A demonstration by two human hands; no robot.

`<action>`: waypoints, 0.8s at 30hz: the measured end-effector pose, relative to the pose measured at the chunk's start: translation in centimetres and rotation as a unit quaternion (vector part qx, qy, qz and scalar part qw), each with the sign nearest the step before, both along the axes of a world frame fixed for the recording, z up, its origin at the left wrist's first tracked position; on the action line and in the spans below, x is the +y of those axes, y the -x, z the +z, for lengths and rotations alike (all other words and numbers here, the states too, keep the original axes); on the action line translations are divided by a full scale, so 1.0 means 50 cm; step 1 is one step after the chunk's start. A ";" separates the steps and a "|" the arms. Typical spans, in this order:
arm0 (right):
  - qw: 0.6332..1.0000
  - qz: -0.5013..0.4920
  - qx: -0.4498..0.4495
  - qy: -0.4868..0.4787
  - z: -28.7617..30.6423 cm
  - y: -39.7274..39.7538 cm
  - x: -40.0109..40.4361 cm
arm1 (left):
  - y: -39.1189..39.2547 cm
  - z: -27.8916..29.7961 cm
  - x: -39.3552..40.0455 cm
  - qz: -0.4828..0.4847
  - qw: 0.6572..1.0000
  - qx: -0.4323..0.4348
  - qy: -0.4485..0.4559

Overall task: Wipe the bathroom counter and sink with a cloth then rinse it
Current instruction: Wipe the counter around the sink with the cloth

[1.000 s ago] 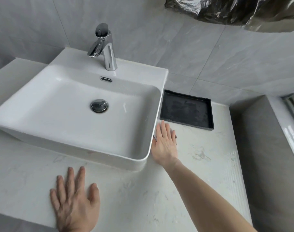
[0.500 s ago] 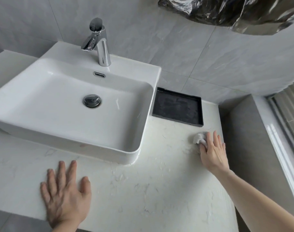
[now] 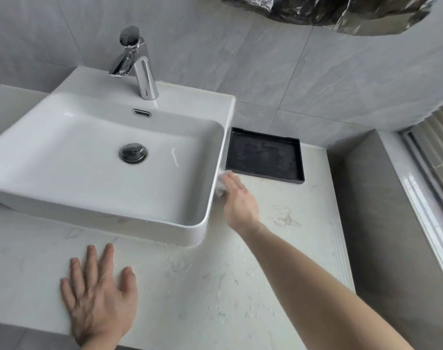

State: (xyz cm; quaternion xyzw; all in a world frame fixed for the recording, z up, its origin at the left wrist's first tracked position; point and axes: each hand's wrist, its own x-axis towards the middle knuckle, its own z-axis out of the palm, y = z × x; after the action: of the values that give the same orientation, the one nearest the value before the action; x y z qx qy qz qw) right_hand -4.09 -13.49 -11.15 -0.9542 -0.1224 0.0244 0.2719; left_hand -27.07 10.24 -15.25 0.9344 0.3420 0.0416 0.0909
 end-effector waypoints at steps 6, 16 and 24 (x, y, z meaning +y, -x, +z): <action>0.993 0.049 0.033 0.104 -0.047 0.020 -0.063 | -0.002 -0.003 0.001 0.002 1.000 -0.001 -0.005; 0.950 -0.293 0.082 0.071 0.014 0.055 -0.415 | -0.001 0.008 0.002 -0.001 1.000 0.020 0.007; 0.999 -0.038 0.019 -0.004 0.004 0.070 -0.135 | -0.001 0.011 0.001 -0.004 1.000 0.021 0.004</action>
State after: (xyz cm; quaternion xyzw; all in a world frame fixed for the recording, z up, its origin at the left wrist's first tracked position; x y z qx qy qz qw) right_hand -7.59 -20.23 -10.95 -0.9564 -0.0806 0.0319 0.2789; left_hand -27.02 10.30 -14.72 0.9360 0.3402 0.0200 0.0880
